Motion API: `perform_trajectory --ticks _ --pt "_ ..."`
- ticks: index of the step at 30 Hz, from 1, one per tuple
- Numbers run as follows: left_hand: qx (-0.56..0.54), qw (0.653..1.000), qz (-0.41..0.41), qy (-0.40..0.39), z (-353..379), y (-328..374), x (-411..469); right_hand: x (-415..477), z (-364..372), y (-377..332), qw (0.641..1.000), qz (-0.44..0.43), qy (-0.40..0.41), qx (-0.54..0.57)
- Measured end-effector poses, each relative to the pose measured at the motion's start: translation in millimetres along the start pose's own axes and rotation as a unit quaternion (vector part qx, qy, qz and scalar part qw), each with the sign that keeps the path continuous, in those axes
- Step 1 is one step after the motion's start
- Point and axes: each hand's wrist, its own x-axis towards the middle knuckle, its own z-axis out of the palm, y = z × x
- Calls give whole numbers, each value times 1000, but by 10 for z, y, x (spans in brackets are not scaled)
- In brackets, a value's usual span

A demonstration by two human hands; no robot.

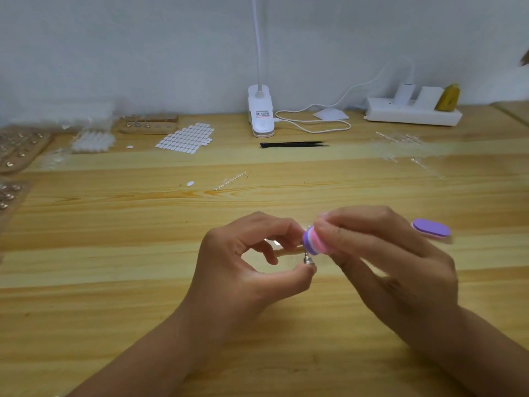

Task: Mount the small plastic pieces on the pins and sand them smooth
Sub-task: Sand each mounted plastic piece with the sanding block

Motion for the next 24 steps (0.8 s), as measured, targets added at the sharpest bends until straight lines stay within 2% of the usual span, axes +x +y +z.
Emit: perform_trajectory --ticks 3,6,11,16,18,21,24 --pt "-2 1000 -12 3 12 -3 0 -15 2 59 999 -11 -36 -27" --pt "-15 999 -37 7 14 -13 8 -4 3 86 1000 0 -19 -24" --pt "-13 1000 -12 0 1 4 8 -13 5 87 998 -30 -39 -37" --pt "-49 998 -27 -3 21 -2 2 48 -22 101 1000 7 22 -20" --pt "-65 997 -30 -10 17 -6 -7 27 2 34 1000 -17 14 2" --pt "-117 992 -46 -25 5 -7 -6 28 -14 70 999 -22 -3 -32" --pt "-172 983 -63 -25 4 -27 6 48 -26 69 998 8 36 -42"
